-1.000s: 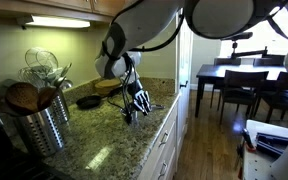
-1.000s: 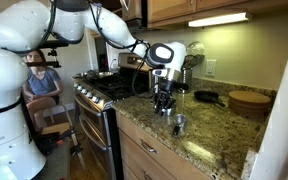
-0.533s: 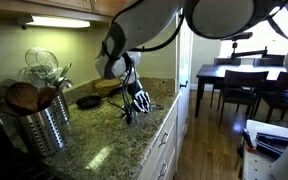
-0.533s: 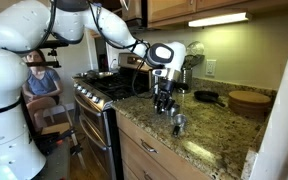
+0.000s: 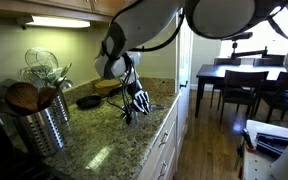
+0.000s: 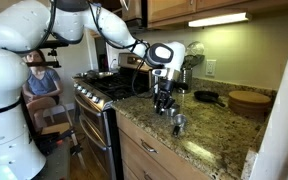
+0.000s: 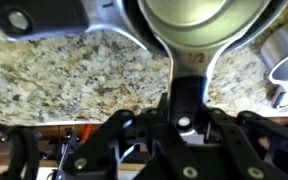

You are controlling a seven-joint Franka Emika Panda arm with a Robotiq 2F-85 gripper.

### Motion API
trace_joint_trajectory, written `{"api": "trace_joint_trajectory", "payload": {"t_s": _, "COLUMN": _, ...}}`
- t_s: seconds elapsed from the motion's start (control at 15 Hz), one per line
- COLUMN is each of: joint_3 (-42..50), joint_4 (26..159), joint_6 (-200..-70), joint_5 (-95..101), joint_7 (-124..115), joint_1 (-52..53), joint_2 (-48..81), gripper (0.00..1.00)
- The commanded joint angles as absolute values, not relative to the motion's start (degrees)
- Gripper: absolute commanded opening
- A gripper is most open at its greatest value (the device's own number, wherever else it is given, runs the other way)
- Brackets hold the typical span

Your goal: Unstack the silver measuring cups

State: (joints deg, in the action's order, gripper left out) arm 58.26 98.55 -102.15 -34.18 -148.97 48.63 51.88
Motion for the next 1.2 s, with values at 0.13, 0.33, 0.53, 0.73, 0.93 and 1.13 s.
{"api": "trace_joint_trajectory", "payload": {"t_s": 0.13, "joint_3": 60.65, "joint_4": 99.36, "joint_6": -103.22, "joint_5": -34.99, "joint_7": -148.97, "joint_1": 50.16, "joint_2": 51.86, "gripper": 0.67}}
{"api": "trace_joint_trajectory", "payload": {"t_s": 0.33, "joint_3": 61.19, "joint_4": 98.93, "joint_6": -103.12, "joint_5": -34.89, "joint_7": -148.97, "joint_1": 50.2, "joint_2": 51.96, "gripper": 0.86}}
{"api": "trace_joint_trajectory", "payload": {"t_s": 0.53, "joint_3": 61.3, "joint_4": 98.49, "joint_6": -103.05, "joint_5": -34.99, "joint_7": -148.97, "joint_1": 50.08, "joint_2": 52.14, "gripper": 1.0}}
{"api": "trace_joint_trajectory", "payload": {"t_s": 0.73, "joint_3": 61.24, "joint_4": 98.28, "joint_6": -103.12, "joint_5": -35.12, "joint_7": -148.97, "joint_1": 50.02, "joint_2": 52.25, "gripper": 1.0}}
{"api": "trace_joint_trajectory", "payload": {"t_s": 0.93, "joint_3": 61.16, "joint_4": 98.2, "joint_6": -103.22, "joint_5": -35.17, "joint_7": -148.97, "joint_1": 49.95, "joint_2": 52.31, "gripper": 1.0}}
{"api": "trace_joint_trajectory", "payload": {"t_s": 1.13, "joint_3": 61.13, "joint_4": 98.19, "joint_6": -103.36, "joint_5": -35.3, "joint_7": -148.97, "joint_1": 49.93, "joint_2": 52.37, "gripper": 1.0}}
